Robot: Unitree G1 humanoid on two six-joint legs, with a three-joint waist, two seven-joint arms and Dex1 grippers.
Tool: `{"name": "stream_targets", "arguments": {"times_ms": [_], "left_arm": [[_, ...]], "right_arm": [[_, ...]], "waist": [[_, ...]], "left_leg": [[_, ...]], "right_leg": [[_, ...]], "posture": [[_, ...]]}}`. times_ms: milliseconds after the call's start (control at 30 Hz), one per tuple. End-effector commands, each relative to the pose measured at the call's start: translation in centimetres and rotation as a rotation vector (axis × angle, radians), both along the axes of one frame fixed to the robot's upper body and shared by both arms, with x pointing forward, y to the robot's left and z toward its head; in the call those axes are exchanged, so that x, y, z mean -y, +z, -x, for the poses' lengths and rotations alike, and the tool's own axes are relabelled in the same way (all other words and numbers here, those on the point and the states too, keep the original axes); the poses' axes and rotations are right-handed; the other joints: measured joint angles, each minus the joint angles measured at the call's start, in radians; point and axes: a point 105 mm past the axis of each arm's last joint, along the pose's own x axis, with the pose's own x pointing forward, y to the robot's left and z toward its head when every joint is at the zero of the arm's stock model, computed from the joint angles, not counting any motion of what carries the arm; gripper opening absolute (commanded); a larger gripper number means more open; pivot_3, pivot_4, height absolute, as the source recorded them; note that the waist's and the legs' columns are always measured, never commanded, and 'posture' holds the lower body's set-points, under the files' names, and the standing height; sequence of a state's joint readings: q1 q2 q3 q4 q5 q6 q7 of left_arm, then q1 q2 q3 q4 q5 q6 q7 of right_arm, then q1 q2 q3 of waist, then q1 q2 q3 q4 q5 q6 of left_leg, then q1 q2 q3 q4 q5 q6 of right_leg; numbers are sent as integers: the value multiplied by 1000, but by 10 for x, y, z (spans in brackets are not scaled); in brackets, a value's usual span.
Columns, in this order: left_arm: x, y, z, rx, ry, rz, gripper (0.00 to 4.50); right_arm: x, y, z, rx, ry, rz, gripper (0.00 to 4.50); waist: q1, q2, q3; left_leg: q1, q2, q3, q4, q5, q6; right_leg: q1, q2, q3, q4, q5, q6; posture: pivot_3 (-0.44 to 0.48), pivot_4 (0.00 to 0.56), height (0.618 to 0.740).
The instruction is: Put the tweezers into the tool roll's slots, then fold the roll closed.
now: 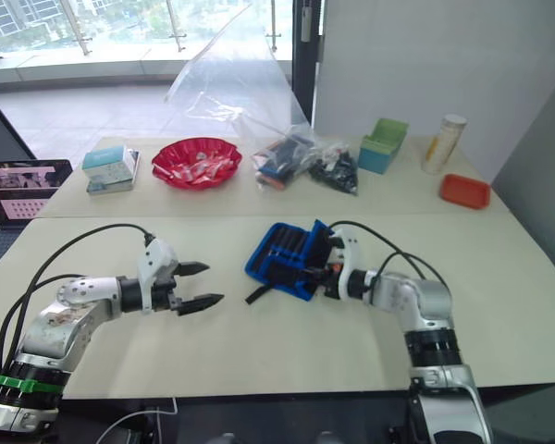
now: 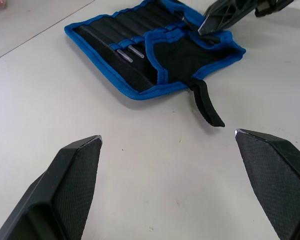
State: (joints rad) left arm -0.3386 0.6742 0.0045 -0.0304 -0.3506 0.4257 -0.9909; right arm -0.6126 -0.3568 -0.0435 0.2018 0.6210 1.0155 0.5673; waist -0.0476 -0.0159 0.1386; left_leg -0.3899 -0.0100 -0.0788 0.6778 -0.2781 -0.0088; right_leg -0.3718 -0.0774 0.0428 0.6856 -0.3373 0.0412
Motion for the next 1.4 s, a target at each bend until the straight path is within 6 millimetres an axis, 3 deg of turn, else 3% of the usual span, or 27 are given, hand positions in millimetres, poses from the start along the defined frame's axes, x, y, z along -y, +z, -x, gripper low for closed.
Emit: {"name": "stream_targets", "arguments": {"times_ms": [33,67,233,400,500,600,700,800,1000,1167,1400], "left_arm": [[0,5,3,26,2,-5,4500],[0,4,3,23,3,-1,4500],[-4,-3,2,11,22,-33,4500],[-7,-3,-7,14,40,-31,4500],[-2,3,-13,15,41,18,4500],[2,8,-18,10,39,72,4500],[9,13,-25,-17,44,133,4500],[15,13,-34,-70,62,170,4500],[28,1,-47,-234,112,251,4500],[41,-11,-67,-371,202,329,4500],[62,-8,-69,-444,152,384,4500]], "right_arm": [[-1,2,-4,22,0,-29,22],[-3,3,-3,28,16,-44,598],[-11,12,11,80,125,-79,2218],[-13,30,20,254,202,-58,3905],[-2,67,31,451,243,-106,3905],[6,69,30,503,226,-57,3905],[13,65,26,577,191,14,3051],[12,44,18,619,182,161,2033],[3,9,9,543,142,237,42],[0,-26,5,452,135,368,42],[5,-37,4,418,109,431,42]], "waist": [[-1,0,0],[-1,0,0],[2,0,0],[2,0,0],[7,0,0],[7,0,0],[5,0,0],[2,0,0],[-1,0,0],[4,-1,0],[1,-2,-1]], "left_leg": [[0,0,0,0,0,0],[0,0,0,0,0,0],[0,0,0,0,0,0],[0,0,0,0,0,0],[-1,-1,0,1,0,0],[-1,-1,0,1,0,0],[0,0,0,1,0,0],[0,0,0,1,0,0],[0,0,0,1,5,-9],[0,-2,-1,2,6,-10],[2,-1,-1,2,6,-11]], "right_leg": [[0,0,0,0,0,0],[0,0,0,0,0,0],[0,0,0,0,0,0],[0,0,0,0,0,0],[0,0,-1,0,0,0],[0,-1,-1,0,0,0],[0,0,-1,0,0,0],[0,0,0,0,0,0],[0,0,0,1,0,0],[0,-1,-1,1,0,0],[3,0,-1,2,0,0]], "posture": [[0,150,740],[0,150,740],[0,150,740],[0,150,740],[0,150,740],[0,150,740],[0,150,740],[0,150,740],[0,150,740],[0,150,740],[0,150,740]]}}
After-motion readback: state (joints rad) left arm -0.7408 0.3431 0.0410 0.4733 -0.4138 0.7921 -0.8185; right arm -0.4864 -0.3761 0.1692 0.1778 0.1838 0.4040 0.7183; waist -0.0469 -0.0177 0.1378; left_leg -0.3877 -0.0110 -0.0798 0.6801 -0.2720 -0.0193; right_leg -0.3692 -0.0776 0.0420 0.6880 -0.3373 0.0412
